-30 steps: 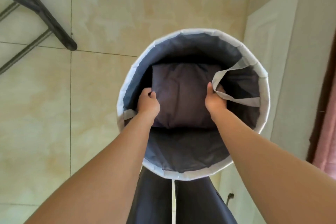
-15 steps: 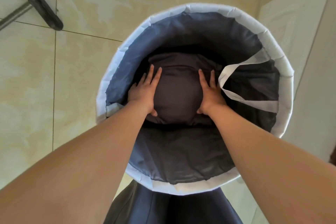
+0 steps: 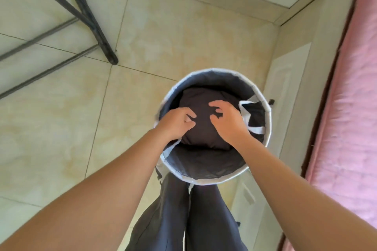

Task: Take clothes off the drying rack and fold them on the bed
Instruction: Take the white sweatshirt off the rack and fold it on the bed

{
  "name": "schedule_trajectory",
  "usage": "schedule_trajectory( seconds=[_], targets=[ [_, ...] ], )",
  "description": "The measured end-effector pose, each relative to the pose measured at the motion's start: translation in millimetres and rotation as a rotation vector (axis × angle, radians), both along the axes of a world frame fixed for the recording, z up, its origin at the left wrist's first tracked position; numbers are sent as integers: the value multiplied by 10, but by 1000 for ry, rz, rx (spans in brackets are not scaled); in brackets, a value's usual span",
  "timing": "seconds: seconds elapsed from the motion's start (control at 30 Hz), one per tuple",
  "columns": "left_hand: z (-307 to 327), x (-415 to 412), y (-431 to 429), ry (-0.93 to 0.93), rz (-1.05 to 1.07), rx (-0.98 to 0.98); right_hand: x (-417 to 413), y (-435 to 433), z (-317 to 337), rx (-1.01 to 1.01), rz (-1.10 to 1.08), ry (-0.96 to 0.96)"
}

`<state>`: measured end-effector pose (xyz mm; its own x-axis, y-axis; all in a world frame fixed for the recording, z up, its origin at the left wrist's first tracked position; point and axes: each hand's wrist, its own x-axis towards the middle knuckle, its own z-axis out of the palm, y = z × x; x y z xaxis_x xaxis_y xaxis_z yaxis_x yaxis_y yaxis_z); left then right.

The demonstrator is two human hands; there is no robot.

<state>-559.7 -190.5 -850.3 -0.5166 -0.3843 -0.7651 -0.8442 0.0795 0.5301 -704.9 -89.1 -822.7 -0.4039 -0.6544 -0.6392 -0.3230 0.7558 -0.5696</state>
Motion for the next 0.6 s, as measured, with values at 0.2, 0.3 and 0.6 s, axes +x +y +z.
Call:
schedule_trajectory(
  seconds=[0.2, 0.3, 0.6],
  targets=[
    [1606, -30, -335, 187, 390, -148, -45, -480, 1645, -178, -30, 21],
    [2453, -8, -479, 301, 494, -170, -47, -635, 2490, -234, 13, 42],
    [4763, 668, -553, 298, 654, -579, 405, -988, 4667, -499, 157, 148]
  ],
)
